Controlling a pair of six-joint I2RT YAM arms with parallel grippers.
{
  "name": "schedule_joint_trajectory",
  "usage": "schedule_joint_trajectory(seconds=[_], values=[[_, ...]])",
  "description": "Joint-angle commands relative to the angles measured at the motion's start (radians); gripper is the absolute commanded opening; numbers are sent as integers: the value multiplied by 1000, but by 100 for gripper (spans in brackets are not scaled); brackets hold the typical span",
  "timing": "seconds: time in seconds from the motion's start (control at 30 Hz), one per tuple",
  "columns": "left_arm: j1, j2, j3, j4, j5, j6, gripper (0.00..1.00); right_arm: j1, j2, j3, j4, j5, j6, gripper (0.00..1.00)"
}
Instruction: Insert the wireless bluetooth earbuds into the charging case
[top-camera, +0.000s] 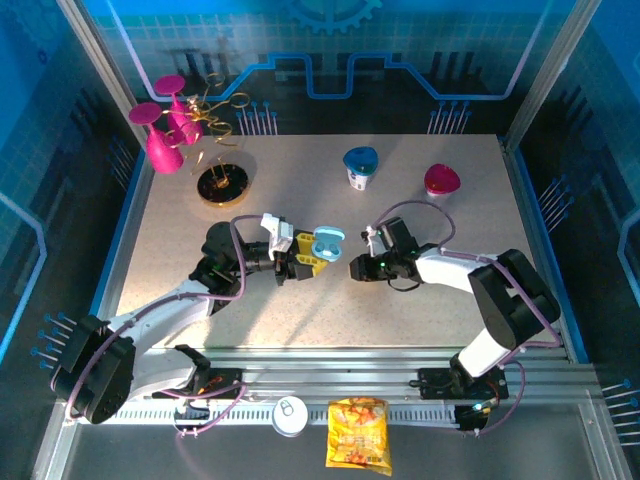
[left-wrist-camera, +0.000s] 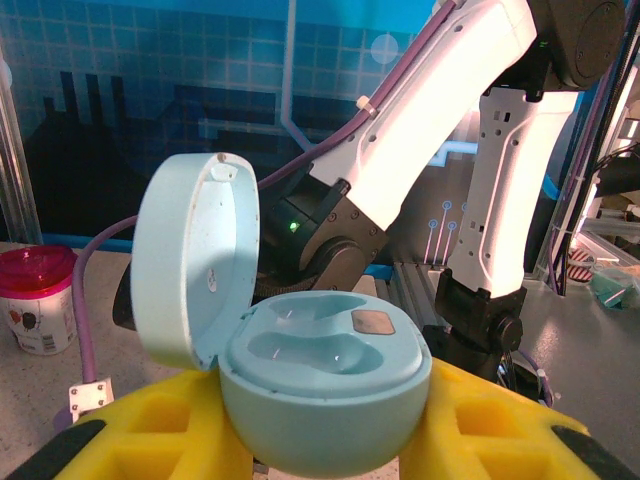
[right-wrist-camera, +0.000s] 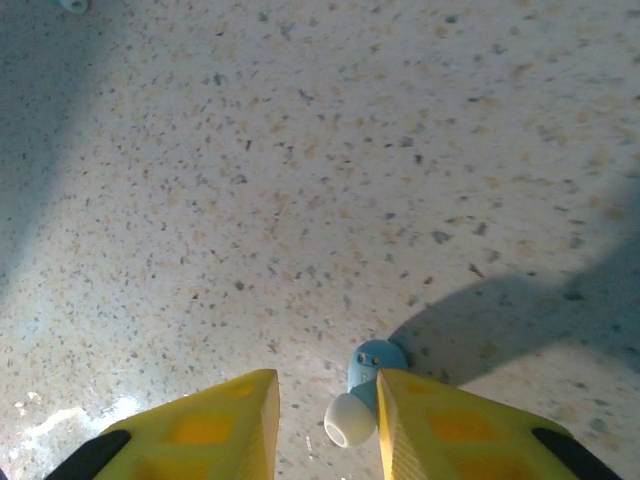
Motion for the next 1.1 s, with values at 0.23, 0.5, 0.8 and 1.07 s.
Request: schedule_joint_trajectory(seconds=[0.23,0.5,0.8,1.07], values=[[5,-22,-11,4,5,9,35,50,16,21,22,-13,8,33],[7,-16,-28,38,-14,13,35,58,7,48,103,-152,34,37],[10,-13,-23,71,-42,-30,34,11,-57,85,-20,-26,8,38],[10,-35,-17,67,-38,-46,34,18,-89,102,-227,109,-102,37]])
